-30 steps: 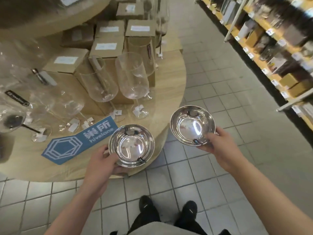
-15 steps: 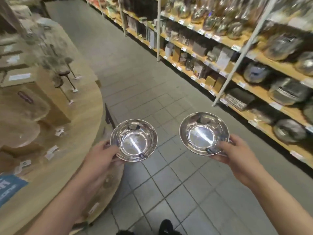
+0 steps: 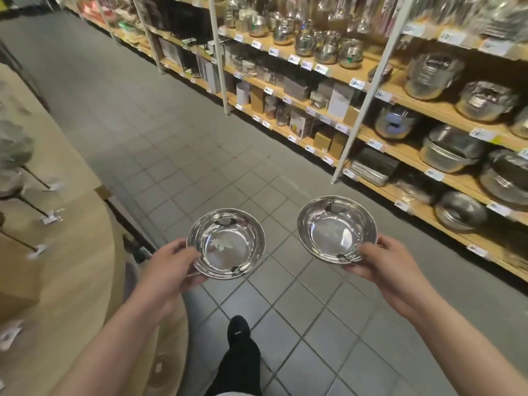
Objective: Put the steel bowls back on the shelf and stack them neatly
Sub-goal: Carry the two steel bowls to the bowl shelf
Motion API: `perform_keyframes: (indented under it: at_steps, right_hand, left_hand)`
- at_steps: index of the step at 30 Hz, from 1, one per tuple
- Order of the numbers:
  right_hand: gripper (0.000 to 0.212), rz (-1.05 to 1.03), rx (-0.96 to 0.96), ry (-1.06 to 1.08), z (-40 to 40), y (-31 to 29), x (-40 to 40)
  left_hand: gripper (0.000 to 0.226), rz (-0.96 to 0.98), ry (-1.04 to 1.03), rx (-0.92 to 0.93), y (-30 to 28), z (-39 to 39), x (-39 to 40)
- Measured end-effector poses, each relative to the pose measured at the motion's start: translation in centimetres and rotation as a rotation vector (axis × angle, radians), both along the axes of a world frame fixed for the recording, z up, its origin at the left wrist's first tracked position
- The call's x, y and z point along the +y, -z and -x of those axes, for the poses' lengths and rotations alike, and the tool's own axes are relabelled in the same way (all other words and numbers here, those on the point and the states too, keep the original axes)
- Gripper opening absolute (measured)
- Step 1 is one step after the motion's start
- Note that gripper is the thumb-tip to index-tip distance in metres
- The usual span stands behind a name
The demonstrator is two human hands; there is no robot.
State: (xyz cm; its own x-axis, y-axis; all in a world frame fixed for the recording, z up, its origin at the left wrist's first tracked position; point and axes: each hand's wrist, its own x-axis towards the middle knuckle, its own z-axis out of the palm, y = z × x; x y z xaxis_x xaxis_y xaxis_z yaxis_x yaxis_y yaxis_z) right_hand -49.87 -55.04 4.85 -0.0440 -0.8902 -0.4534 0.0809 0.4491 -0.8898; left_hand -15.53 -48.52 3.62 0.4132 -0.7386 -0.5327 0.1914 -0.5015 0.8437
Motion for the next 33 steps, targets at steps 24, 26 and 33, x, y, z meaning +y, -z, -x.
perform_keyframes:
  at_steps: [24,26,33]
  right_hand:
    - [0.020,-0.062,-0.071,0.206,-4.6,2.6,-40.2]
    - [0.021,-0.068,-0.056,0.227,-3.9,2.3,-44.9]
    - [0.015,-0.066,-0.038,0.202,-4.6,-0.1,-61.1]
  left_hand:
    - [0.025,0.003,0.151,0.008,0.1,-4.5,-46.0]
    - [0.026,0.010,0.169,0.003,-0.9,-4.1,-50.8]
    - [0.021,0.059,0.124,-0.020,-3.1,-5.7,-64.5]
